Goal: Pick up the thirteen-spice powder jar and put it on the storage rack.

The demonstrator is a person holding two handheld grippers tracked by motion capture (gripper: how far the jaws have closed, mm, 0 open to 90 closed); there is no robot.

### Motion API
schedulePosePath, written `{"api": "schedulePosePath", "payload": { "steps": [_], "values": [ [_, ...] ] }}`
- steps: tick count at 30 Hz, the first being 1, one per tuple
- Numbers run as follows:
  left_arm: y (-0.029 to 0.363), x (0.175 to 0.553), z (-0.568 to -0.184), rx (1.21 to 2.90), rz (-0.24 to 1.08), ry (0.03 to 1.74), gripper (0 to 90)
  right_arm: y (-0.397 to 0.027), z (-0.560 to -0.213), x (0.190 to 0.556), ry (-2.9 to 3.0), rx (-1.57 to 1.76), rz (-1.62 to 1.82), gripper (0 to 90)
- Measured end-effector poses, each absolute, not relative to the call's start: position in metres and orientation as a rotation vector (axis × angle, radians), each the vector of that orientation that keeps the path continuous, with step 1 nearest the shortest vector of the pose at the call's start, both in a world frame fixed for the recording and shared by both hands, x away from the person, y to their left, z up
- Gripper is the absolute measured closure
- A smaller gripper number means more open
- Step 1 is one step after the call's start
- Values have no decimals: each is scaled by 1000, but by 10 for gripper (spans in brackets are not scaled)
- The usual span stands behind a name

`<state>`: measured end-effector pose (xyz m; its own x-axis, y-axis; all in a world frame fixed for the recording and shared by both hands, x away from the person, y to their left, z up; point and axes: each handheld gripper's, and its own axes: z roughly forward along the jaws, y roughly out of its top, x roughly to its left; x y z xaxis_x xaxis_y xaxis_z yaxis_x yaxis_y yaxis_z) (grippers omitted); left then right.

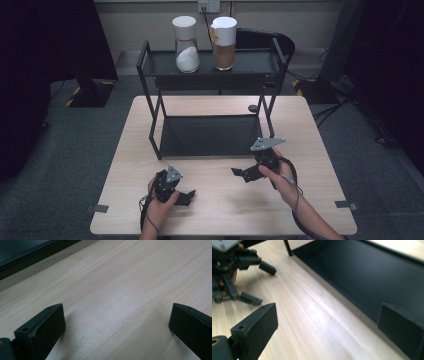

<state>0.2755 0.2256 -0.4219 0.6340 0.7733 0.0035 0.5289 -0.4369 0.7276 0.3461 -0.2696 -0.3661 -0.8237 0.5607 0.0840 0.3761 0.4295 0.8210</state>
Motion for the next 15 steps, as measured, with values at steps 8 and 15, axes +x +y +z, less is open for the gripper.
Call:
{"api": "schedulePosePath", "payload": {
  "steps": [8,15],
  "values": [
    [226,275,-422,2142,441,1013,0,-282,-385,335,2498,846,1302,20],
    [225,275,-422,2142,442,1014,0,-296,-400,322,2514,845,1252,19]
  ]
}}
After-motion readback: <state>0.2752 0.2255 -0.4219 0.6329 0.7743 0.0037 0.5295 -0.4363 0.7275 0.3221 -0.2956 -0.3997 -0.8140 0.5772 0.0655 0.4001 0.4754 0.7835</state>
